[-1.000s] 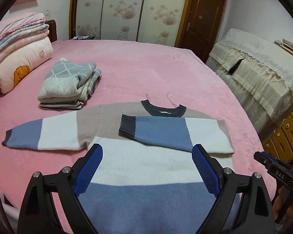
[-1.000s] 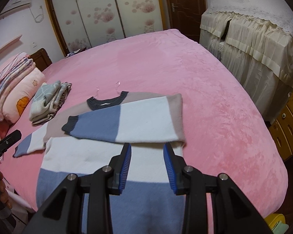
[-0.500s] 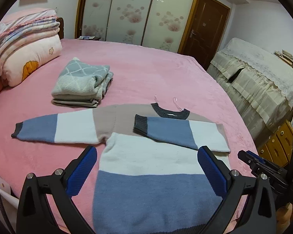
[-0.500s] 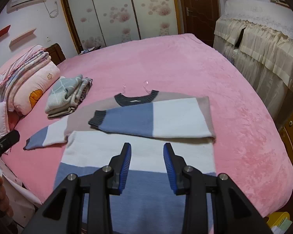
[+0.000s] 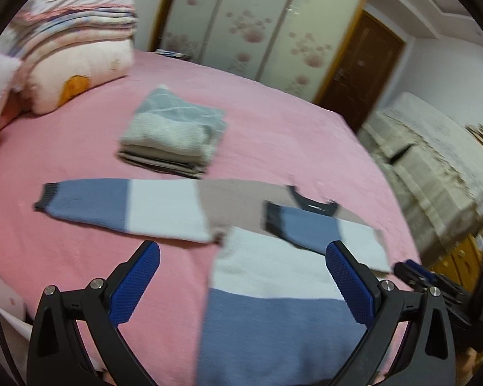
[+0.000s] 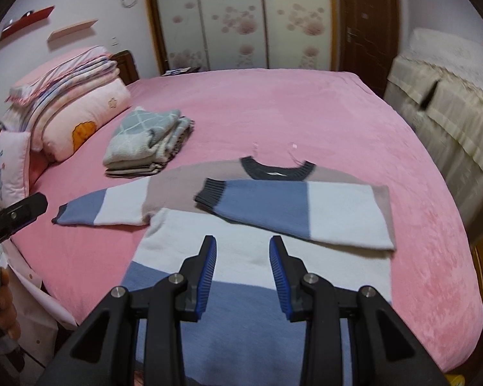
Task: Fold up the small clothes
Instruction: 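Grasp the other sleeve cuff with the left tool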
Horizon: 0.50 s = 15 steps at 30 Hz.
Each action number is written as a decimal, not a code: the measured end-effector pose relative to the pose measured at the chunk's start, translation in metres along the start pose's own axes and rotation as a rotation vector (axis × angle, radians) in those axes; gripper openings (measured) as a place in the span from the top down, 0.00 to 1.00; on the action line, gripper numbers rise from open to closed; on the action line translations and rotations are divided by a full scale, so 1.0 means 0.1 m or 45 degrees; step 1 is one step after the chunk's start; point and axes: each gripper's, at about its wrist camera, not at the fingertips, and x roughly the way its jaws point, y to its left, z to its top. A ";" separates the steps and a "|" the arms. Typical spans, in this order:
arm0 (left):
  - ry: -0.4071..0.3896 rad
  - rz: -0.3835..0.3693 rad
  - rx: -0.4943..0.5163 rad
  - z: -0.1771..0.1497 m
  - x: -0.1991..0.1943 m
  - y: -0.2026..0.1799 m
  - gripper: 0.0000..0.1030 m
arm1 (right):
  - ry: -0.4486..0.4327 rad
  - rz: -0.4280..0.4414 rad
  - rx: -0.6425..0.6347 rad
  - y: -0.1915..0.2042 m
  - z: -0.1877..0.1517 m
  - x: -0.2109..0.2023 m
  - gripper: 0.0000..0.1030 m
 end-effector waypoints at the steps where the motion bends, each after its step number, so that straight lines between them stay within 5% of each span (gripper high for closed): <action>1: -0.004 0.044 -0.015 0.03 0.02 0.13 0.01 | -0.001 0.008 -0.017 0.08 0.03 0.04 0.67; 7: -0.027 0.274 -0.156 0.14 0.23 0.97 0.01 | 0.018 0.058 -0.129 0.59 0.19 0.40 0.66; 15: -0.019 0.350 -0.541 0.03 0.60 2.16 0.01 | 0.053 0.154 -0.240 1.39 0.33 1.05 0.67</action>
